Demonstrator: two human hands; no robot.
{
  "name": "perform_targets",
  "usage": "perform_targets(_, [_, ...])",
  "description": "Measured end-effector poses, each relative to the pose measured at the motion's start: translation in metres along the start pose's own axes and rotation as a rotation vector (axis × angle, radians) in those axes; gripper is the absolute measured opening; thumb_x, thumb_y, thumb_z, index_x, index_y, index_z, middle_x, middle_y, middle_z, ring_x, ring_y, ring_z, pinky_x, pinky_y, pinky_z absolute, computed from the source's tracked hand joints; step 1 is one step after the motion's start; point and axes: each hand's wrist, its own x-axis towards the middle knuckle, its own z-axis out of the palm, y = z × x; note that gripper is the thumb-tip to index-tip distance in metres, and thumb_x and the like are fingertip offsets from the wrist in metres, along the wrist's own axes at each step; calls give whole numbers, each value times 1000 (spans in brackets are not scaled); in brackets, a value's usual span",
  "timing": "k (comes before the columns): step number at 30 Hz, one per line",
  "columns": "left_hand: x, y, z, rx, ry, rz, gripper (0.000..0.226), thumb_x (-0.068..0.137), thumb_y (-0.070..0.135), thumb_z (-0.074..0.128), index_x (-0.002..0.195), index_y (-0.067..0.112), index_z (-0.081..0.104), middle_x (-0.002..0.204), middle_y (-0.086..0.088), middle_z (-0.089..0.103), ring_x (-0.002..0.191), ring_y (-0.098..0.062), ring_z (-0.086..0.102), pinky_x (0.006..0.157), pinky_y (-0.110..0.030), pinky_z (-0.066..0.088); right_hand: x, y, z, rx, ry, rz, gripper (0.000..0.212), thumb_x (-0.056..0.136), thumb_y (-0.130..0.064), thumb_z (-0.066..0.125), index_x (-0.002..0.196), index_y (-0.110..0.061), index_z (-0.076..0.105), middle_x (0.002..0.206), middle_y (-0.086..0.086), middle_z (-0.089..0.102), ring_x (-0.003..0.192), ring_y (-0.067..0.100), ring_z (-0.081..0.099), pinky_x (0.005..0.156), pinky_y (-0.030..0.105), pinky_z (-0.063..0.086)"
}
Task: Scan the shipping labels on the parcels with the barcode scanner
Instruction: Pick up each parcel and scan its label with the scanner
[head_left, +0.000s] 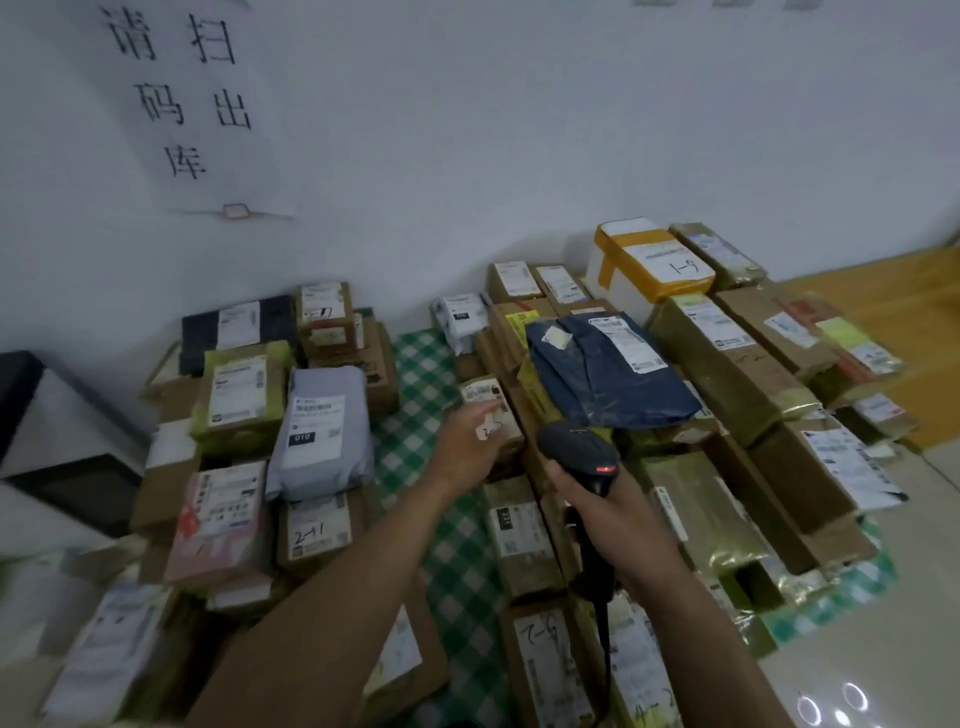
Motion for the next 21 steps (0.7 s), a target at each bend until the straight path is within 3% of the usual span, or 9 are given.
perform_targets(1, [-12, -13, -13, 65, 111, -12, 36, 99, 25, 68, 134, 20, 66, 136, 6, 63, 122, -11, 60, 107, -34, 49, 1, -1, 7, -6, -38, 0, 30, 90, -45, 77, 118, -38, 68, 101, -7, 78, 86, 16, 76, 81, 40, 62])
perform_targets(3, [-36, -34, -41, 145, 356, -75, 28, 101, 23, 64, 128, 19, 67, 135, 3, 58, 121, -12, 55, 106, -30, 44, 4, -1, 21, 12, -97, 14, 21, 95, -35, 75, 114, -35, 68, 99, -6, 78, 78, 15, 75, 72, 32, 60])
perform_targets(5, [-51, -55, -72, 270, 570, -132, 27, 103, 18, 59, 128, 13, 65, 141, -8, 53, 129, -25, 51, 109, -38, 41, 6, -1, 37, 11, -148, 18, 17, 96, -30, 74, 112, -33, 69, 89, -6, 75, 67, 12, 67, 62, 29, 55])
perform_targets(7, [-57, -75, -97, 393, 666, -211, 32, 103, 21, 58, 130, 7, 64, 145, -18, 51, 134, -38, 47, 112, -49, 37, 8, 1, 51, -4, -188, 15, 25, 94, -34, 76, 119, -33, 69, 92, -7, 76, 72, 13, 66, 65, 30, 54])
perform_targets(10, [-60, -88, -121, 472, 620, -406, 56, 96, 42, 64, 142, 12, 54, 151, -17, 46, 140, -39, 40, 118, -54, 29, 10, 4, 67, -44, -241, 6, 32, 94, -37, 75, 125, -32, 68, 101, -3, 77, 72, 12, 68, 67, 29, 55])
perform_targets(14, [-56, -87, -132, 484, 481, -503, 102, 79, 67, 71, 156, 15, 28, 150, -14, 46, 139, -36, 44, 117, -53, 34, 13, 1, 78, -74, -291, -21, 33, 96, -34, 74, 128, -30, 65, 98, 0, 77, 65, 12, 67, 65, 27, 54])
perform_targets(16, [-55, -84, -133, 531, 451, -565, 112, 78, 72, 70, 158, 13, 19, 149, -14, 47, 139, -36, 44, 116, -53, 33, 13, 0, 81, -77, -301, -18, 33, 96, -33, 73, 128, -30, 64, 99, 1, 77, 64, 10, 66, 64, 25, 53])
perform_targets(19, [-57, -79, -135, 497, 478, -539, 98, 90, 56, 71, 159, 10, 19, 150, -17, 42, 140, -36, 41, 113, -50, 34, 12, -3, 82, -74, -308, -23, 33, 96, -32, 73, 128, -29, 64, 98, 0, 76, 63, 9, 66, 62, 23, 53])
perform_targets(21, [-60, -79, -134, 376, 576, -453, 67, 99, 33, 66, 153, 9, 36, 144, -15, 47, 133, -35, 48, 107, -45, 41, 11, -4, 81, -67, -313, -32, 31, 97, -30, 72, 127, -30, 64, 98, 1, 76, 62, 8, 65, 60, 21, 52])
